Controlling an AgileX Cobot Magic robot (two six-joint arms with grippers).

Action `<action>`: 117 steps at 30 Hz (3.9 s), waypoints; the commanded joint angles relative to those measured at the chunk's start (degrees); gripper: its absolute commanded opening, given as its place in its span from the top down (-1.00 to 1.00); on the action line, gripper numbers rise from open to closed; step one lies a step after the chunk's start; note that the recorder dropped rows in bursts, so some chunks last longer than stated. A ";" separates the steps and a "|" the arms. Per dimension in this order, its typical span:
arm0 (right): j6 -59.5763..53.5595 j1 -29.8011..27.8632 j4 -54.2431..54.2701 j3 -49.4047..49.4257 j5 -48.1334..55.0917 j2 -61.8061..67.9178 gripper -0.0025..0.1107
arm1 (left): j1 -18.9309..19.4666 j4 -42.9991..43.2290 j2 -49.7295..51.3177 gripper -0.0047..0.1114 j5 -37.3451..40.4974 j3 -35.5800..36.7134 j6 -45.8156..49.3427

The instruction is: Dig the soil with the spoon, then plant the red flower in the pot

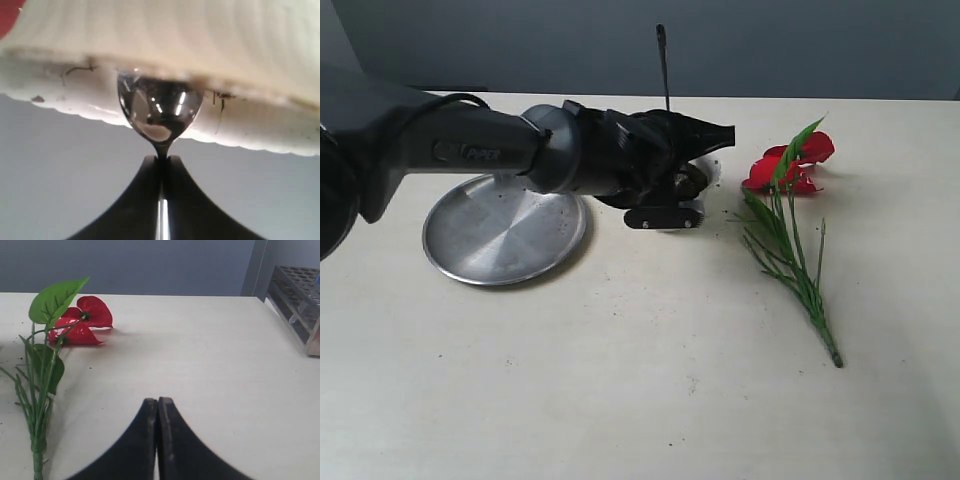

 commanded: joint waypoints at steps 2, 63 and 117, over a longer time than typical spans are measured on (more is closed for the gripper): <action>-0.06 -0.15 0.01 0.27 -0.70 -0.18 0.96 | -1.42 -0.98 -0.03 0.91 3.01 3.07 1.19; -0.06 -0.15 -0.12 0.27 -0.70 -0.18 0.96 | 3.14 3.11 -1.11 0.91 -3.01 4.31 0.03; -0.06 -0.15 0.02 0.27 -0.70 -0.18 0.96 | 3.24 -14.61 -8.05 0.91 5.57 3.79 -31.27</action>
